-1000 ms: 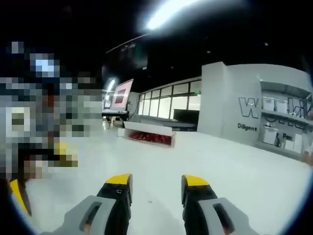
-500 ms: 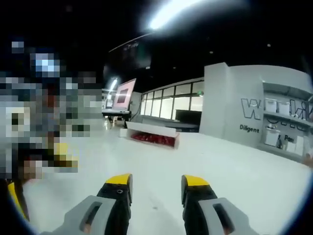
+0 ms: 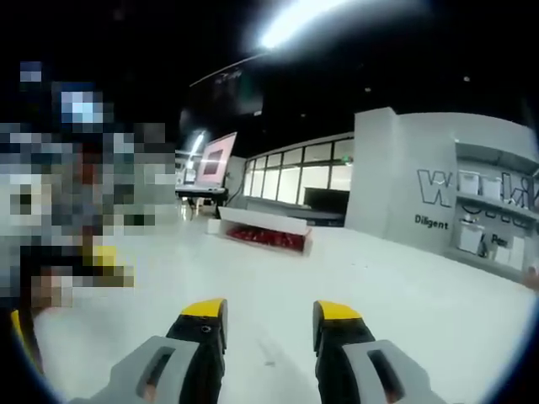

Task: Tear open the coffee pouch, take out the coffee, and pour the coffee from the pouch into the cup

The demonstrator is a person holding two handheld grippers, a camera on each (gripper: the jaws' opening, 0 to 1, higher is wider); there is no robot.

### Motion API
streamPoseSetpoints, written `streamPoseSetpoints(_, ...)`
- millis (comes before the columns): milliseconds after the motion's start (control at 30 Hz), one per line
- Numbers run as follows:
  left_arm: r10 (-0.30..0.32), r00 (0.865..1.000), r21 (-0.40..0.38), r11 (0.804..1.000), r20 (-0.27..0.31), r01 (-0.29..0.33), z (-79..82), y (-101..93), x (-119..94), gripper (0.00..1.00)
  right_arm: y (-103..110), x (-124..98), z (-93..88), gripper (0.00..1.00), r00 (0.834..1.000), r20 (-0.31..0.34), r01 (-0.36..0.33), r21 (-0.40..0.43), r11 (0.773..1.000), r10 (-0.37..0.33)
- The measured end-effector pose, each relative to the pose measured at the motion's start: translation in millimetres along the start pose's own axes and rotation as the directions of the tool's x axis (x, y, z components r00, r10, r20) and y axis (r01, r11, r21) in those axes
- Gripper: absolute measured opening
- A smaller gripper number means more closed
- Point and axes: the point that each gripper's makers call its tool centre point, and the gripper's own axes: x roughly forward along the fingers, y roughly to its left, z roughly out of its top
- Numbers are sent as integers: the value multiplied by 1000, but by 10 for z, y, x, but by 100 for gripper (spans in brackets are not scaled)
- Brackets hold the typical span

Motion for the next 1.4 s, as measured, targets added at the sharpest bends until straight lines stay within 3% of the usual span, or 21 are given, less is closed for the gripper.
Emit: streamPoseSetpoints(1400,23,1000,-11,1000,3,-23,0,73,-17,77,164,399,64,41,999,-4,-38,6,999,38)
